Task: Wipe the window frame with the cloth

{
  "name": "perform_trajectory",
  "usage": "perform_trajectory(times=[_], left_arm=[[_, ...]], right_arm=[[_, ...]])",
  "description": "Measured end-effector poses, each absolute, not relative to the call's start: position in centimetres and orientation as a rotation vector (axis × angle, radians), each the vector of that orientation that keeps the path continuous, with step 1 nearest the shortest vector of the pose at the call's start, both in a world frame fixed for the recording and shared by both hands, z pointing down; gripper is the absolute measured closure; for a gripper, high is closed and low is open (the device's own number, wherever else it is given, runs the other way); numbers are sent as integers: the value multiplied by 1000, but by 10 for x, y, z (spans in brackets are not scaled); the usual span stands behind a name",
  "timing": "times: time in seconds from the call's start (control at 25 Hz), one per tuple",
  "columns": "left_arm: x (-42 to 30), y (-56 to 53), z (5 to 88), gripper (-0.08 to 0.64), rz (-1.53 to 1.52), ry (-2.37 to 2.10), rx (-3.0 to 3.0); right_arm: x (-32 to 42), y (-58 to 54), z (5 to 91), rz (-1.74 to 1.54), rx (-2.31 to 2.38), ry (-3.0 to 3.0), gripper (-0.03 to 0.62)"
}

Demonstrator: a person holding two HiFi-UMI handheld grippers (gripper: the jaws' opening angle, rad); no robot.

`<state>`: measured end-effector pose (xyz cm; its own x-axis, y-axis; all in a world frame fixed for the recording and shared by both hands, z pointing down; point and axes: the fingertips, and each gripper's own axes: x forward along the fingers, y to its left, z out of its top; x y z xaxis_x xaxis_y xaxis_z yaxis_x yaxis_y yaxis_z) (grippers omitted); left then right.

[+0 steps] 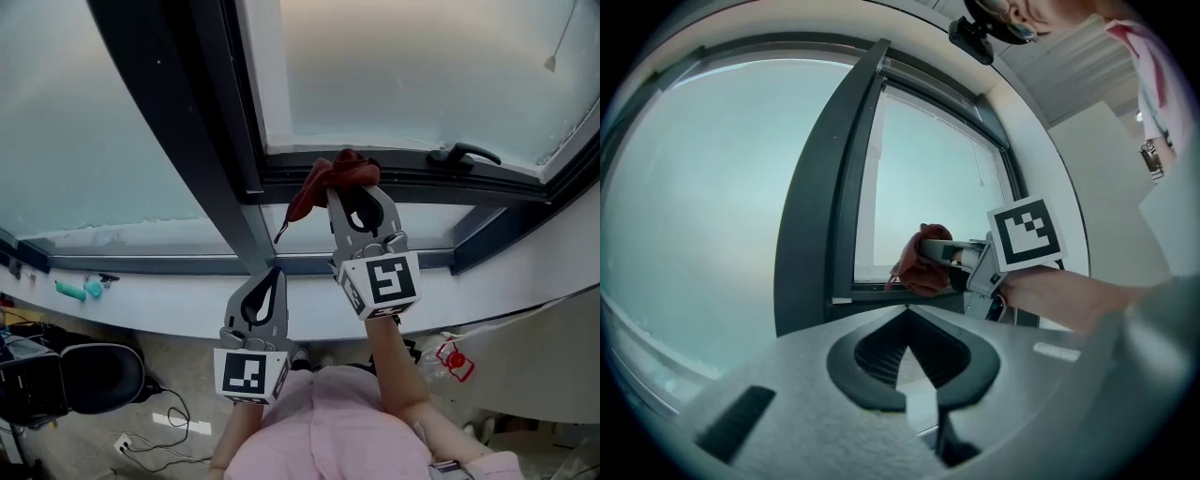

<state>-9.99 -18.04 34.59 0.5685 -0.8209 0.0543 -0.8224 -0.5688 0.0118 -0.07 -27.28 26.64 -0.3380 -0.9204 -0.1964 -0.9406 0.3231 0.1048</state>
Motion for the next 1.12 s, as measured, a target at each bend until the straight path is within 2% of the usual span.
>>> perform_trajectory(times=[0.24,0.44,0.6,1.12], left_arm=[[-139,-179,344,563,61,-1515,2713],[-162,-182,344,563,45,-1561,2673],[-167,-180,345,563,42,-1565,2669],[-150,-174,343,563,43,-1545,2689]], right_arm=[[-77,-287,288,265,-1635,2612,523],[-108,-306,323,223,-1643,2721,523],[-115,-322,348,217,-1689,2758,523],[-92,-322,346,230,-1717,2730,517]])
